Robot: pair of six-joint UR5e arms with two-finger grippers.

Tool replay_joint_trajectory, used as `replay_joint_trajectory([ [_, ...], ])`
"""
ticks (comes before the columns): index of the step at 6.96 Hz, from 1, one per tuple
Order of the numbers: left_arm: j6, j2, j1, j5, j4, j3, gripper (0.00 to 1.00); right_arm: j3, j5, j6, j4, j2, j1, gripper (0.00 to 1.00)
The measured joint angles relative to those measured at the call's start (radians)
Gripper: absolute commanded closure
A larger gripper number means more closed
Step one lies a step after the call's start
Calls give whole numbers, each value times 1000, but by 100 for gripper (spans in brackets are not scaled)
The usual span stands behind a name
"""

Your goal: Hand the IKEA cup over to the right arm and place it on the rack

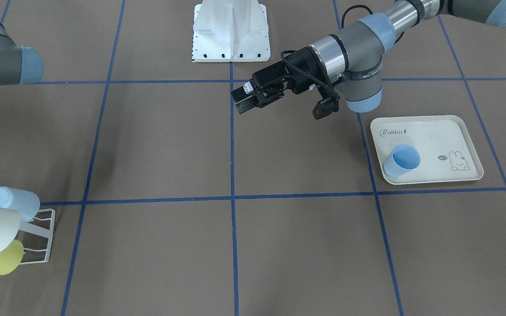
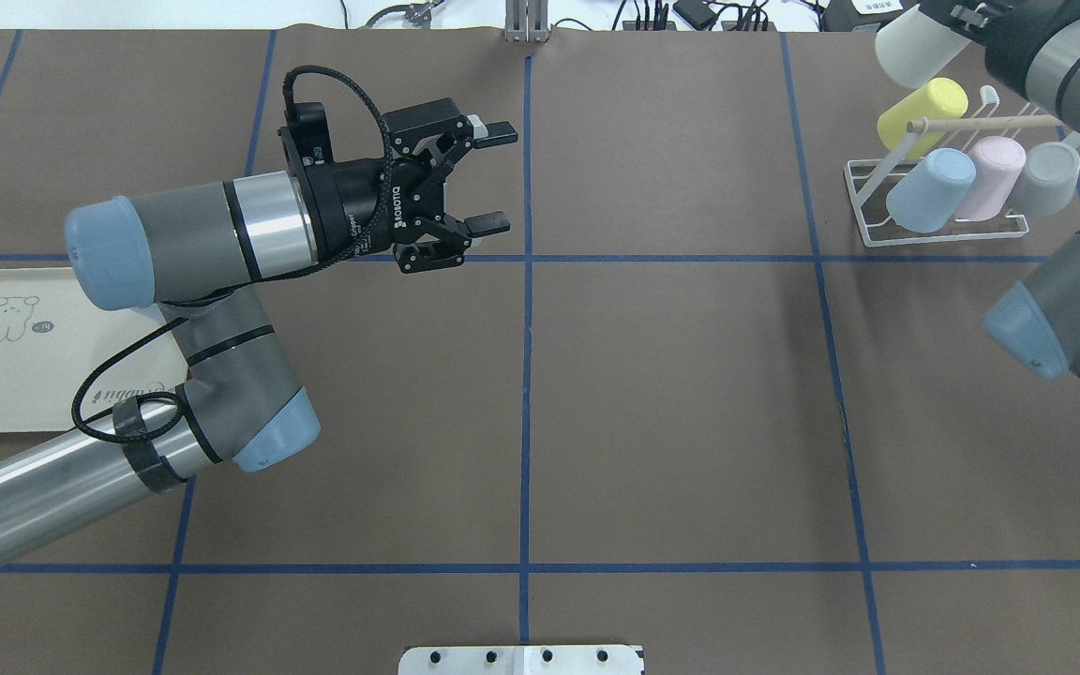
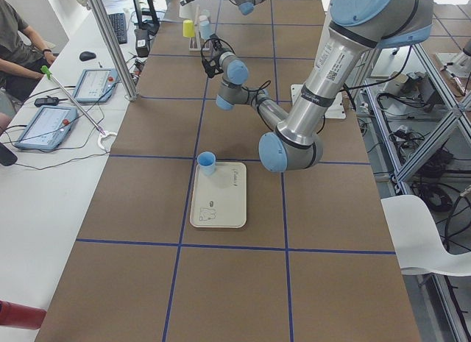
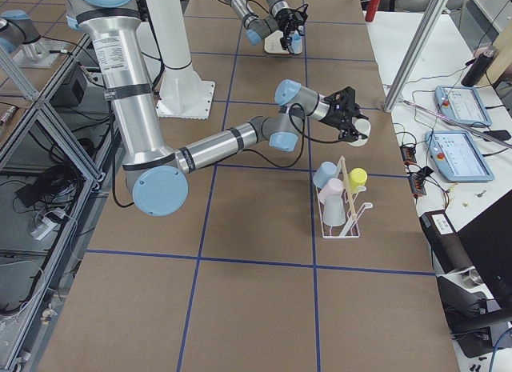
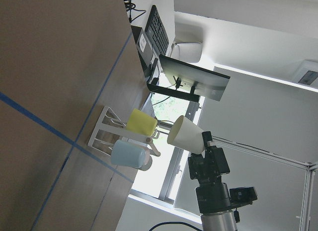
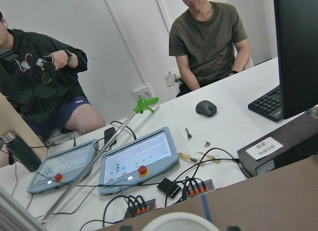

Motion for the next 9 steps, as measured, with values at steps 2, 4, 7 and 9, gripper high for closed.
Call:
replay_joint_trajectory([
  [2, 0, 5, 4, 3, -1, 2, 2, -88, 99, -110, 17, -1, 91, 100],
  [4, -1, 6, 8, 5, 0, 2, 2, -154, 135, -170, 43, 6, 119, 100],
  [7, 0, 6, 8, 5, 0, 2, 1, -224, 144, -181, 50, 46, 122, 100],
  [9, 0, 5, 9, 6, 0, 2, 2, -259, 146, -181, 76, 51, 122, 100],
])
